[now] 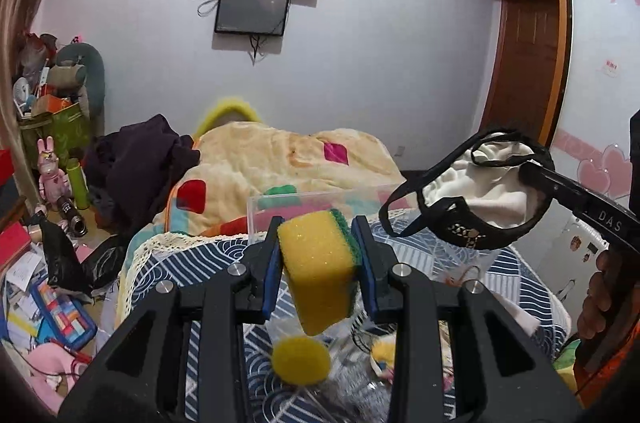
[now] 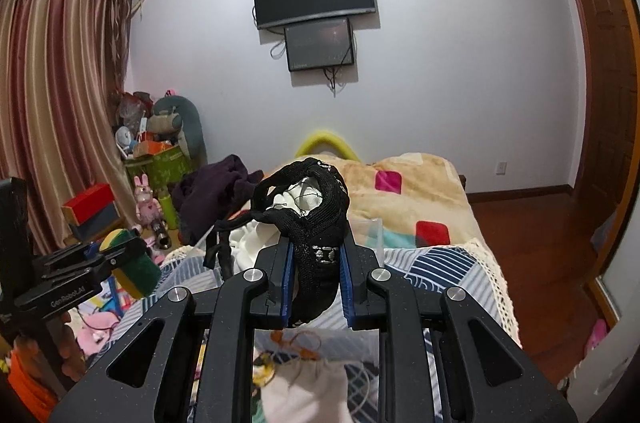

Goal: Organize soft objects
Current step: 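Drop the sponge into the clear box with the left tool while the right tool drops the cap in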

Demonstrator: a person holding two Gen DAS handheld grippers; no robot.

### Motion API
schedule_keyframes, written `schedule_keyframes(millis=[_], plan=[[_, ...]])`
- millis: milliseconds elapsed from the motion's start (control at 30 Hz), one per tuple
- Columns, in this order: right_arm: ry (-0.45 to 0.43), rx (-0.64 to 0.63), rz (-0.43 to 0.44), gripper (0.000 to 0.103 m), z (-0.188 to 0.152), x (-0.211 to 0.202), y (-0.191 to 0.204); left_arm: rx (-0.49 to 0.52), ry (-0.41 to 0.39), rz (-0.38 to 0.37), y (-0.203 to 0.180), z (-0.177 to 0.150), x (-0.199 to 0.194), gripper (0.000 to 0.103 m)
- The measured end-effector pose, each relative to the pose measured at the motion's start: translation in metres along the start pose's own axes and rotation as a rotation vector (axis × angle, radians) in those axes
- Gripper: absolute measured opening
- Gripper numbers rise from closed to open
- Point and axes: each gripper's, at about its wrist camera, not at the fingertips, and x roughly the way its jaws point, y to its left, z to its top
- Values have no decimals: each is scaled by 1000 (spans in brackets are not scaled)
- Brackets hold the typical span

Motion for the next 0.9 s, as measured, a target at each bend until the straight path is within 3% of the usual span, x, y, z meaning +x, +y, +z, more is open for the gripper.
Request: schedule_keyframes(millis=[400, 700, 833, 900], plan=[[232, -72, 9, 17, -21, 63, 4, 112, 178, 84, -7, -11, 77, 33], [364, -145, 11, 21, -30, 79, 5, 159, 231, 93, -19, -23, 89, 34], [372, -140, 24, 27, -29, 71, 0, 134, 241, 71, -15, -22, 86, 41], [371, -136, 31, 30, -27, 68, 1, 122, 234, 62, -15, -21, 81, 52]])
